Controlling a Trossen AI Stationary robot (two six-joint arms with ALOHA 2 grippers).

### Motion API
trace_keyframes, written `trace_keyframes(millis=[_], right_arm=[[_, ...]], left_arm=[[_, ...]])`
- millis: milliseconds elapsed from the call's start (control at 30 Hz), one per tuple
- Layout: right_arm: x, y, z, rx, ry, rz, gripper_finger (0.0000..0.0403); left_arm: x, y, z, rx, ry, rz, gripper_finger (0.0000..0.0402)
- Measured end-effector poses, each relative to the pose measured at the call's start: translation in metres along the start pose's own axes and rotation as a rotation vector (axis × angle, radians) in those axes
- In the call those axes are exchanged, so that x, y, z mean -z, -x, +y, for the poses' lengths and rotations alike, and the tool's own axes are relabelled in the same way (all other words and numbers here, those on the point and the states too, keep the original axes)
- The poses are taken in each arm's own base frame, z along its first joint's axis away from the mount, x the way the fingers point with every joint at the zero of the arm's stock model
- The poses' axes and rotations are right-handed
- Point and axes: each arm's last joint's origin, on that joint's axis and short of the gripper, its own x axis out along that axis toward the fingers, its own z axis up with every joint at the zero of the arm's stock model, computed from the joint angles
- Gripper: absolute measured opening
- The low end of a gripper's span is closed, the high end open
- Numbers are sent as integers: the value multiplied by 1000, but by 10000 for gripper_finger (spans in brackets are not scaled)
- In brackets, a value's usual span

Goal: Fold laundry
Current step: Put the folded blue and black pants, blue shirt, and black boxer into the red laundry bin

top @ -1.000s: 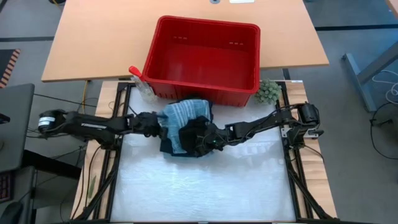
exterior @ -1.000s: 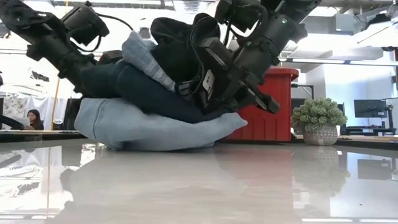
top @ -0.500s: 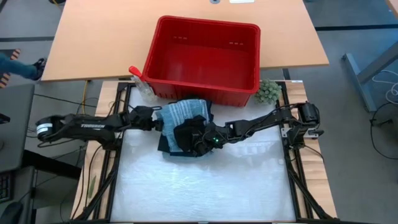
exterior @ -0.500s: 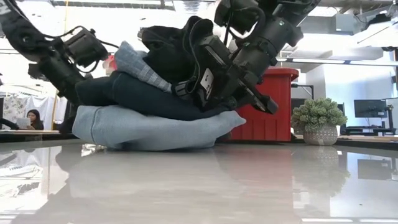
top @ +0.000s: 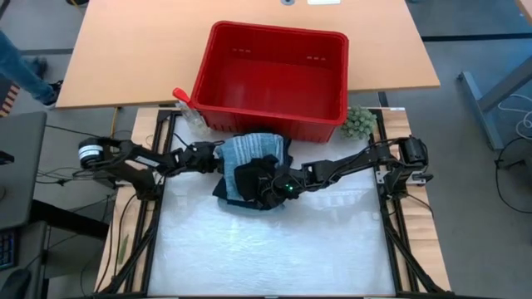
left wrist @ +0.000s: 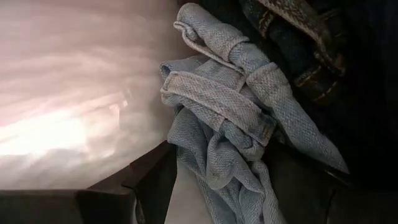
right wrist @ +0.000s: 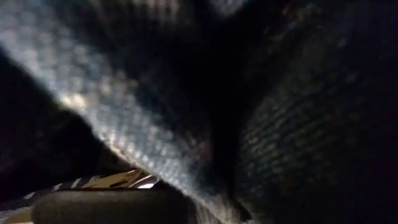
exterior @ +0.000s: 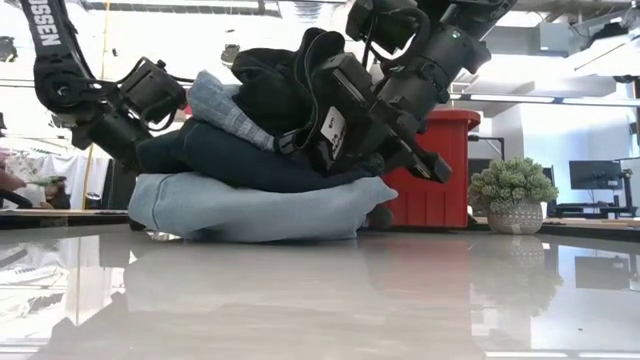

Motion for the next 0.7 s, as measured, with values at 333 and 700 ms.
trace_keyframes(millis=[333, 700], right_arm=[[0, 0, 0, -6, 3, 0, 74], [0, 1, 1, 4, 20, -3, 74]], left_arm=[[5, -7, -8, 5, -60, 39, 134], [6, 0, -19, 62, -62, 11, 27]])
